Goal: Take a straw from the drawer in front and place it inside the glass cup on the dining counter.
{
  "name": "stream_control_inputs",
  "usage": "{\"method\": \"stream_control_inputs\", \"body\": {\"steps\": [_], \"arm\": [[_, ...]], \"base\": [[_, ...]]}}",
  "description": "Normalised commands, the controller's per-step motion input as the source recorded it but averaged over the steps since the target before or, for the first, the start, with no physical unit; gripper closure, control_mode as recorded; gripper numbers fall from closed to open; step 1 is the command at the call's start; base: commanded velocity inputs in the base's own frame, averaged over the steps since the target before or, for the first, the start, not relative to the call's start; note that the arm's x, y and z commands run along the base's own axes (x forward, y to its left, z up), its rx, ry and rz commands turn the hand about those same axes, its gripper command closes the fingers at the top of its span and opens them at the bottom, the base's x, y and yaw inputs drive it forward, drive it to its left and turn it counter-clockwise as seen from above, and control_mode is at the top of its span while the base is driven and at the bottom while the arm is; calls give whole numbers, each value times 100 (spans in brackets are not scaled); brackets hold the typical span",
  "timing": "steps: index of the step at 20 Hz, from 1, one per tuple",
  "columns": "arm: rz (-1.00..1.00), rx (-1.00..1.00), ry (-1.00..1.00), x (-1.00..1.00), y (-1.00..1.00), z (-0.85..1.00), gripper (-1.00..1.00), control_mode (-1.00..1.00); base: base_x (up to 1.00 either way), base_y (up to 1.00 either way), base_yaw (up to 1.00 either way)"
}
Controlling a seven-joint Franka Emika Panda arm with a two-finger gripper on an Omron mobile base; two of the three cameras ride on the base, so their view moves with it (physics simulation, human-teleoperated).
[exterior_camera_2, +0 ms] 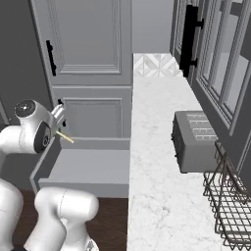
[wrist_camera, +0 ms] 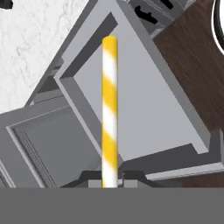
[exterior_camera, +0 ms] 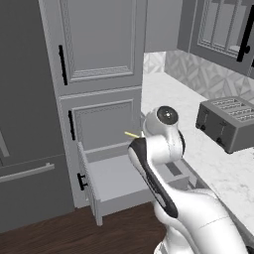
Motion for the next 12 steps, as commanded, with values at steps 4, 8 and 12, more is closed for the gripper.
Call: {"method": "stream_control_inputs", "body": {"steps": [4,8,12], "arm": [[0,3,0,-50,-51,-29,100,-100],[0,-1,3,-1,-3,-24,100,-100],[0,-2,7,0,0,-8,100,-100]], "base": [[0,0,0],[0,0,0],[0,0,0]]}}
